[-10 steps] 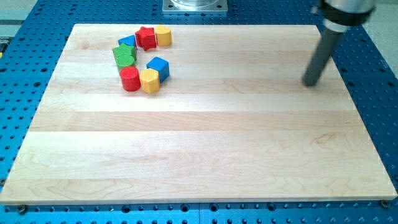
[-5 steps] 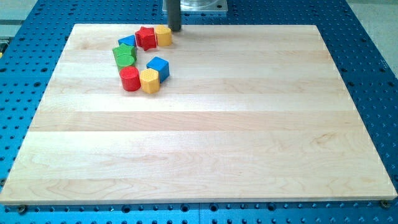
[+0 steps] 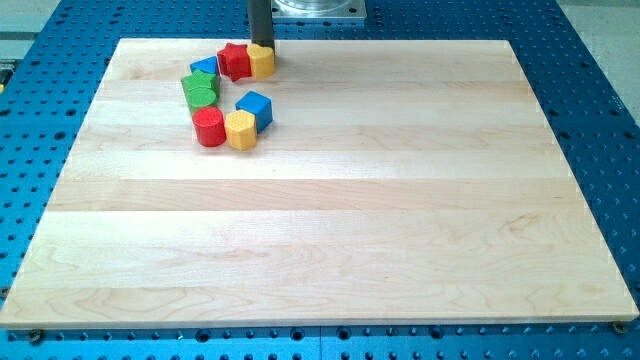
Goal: Place the heart at the right side of the cube
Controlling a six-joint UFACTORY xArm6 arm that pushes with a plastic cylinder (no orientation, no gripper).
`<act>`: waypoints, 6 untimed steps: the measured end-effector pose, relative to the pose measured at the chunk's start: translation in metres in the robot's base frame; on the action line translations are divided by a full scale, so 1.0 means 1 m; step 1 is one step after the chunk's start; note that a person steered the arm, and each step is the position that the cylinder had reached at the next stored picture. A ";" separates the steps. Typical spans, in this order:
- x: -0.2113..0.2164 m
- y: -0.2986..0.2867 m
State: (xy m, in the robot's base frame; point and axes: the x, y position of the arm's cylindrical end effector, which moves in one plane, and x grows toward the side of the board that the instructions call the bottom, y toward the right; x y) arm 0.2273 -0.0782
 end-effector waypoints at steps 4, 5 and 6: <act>0.072 0.022; 0.072 0.076; 0.086 0.128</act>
State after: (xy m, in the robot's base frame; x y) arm 0.3129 0.0501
